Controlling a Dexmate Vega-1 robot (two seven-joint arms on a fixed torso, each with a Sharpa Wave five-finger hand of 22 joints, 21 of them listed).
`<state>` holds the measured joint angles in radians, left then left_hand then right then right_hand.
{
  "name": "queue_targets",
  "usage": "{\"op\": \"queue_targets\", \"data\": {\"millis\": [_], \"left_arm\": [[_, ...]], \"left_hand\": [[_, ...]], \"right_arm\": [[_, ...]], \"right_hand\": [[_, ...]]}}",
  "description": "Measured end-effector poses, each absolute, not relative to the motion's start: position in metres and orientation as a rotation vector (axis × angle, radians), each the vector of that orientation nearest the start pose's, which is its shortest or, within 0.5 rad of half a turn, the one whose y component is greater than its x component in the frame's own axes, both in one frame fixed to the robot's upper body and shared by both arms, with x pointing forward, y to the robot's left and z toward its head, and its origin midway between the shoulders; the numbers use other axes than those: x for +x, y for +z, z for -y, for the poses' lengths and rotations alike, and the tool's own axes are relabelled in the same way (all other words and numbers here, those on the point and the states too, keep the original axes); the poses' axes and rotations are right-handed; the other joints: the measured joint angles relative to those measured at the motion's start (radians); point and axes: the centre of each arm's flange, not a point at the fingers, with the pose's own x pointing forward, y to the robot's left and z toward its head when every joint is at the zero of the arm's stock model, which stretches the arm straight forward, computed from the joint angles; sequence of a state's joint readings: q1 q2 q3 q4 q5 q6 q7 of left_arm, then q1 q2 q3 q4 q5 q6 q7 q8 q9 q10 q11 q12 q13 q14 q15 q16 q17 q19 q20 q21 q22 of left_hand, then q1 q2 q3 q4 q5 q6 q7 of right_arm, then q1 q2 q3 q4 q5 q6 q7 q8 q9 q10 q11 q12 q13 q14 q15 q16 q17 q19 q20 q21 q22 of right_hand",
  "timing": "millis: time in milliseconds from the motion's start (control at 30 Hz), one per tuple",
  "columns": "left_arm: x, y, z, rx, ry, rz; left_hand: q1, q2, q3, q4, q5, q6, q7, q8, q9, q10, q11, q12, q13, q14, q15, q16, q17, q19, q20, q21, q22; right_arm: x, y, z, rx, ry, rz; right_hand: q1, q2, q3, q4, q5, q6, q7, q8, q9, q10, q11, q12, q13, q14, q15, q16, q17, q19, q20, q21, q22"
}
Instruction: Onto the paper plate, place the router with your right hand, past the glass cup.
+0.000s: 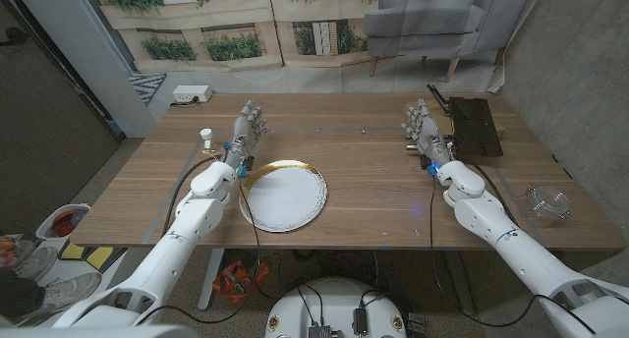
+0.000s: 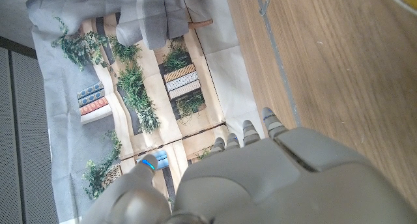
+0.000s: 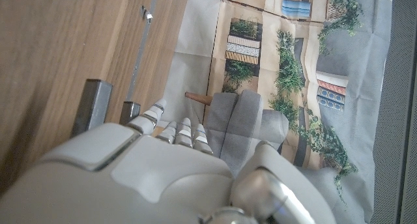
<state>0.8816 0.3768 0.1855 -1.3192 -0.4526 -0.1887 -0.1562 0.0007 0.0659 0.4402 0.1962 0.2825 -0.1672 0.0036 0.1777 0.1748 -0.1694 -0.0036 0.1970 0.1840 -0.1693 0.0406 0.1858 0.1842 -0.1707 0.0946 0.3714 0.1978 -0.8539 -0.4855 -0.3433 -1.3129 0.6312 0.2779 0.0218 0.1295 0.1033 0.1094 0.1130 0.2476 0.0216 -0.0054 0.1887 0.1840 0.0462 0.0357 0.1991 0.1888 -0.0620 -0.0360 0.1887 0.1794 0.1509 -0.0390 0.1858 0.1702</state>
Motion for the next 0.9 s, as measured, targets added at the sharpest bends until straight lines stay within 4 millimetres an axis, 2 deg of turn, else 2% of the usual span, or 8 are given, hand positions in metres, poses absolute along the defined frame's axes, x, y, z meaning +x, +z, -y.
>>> {"op": "queue_targets", "data": {"millis": [67,900], "left_arm": [[0.652,-0.025,-0.290,-0.027,-0.214,0.589],[0.657,-0.024,-0.287,-0.022,-0.215,0.582]], "left_hand": [[0.000,0.000,0.000,0.000,0.000,0.000,0.000,0.000,0.000,0.000,0.000,0.000,0.000,0.000,0.000,0.000,0.000,0.000,0.000,0.000,0.000],[0.000,0.000,0.000,0.000,0.000,0.000,0.000,0.000,0.000,0.000,0.000,0.000,0.000,0.000,0.000,0.000,0.000,0.000,0.000,0.000,0.000]], "right_arm": [[0.651,-0.027,0.287,0.049,0.205,0.601],[0.640,-0.010,0.288,0.025,0.225,0.664]], "right_hand": [[0.000,0.000,0.000,0.000,0.000,0.000,0.000,0.000,0.000,0.000,0.000,0.000,0.000,0.000,0.000,0.000,0.000,0.000,0.000,0.000,0.000],[0.000,0.000,0.004,-0.004,0.000,0.000,0.000,0.000,0.000,0.000,0.000,0.000,0.000,0.000,0.000,0.000,0.000,0.003,0.004,0.000,0.000]]}}
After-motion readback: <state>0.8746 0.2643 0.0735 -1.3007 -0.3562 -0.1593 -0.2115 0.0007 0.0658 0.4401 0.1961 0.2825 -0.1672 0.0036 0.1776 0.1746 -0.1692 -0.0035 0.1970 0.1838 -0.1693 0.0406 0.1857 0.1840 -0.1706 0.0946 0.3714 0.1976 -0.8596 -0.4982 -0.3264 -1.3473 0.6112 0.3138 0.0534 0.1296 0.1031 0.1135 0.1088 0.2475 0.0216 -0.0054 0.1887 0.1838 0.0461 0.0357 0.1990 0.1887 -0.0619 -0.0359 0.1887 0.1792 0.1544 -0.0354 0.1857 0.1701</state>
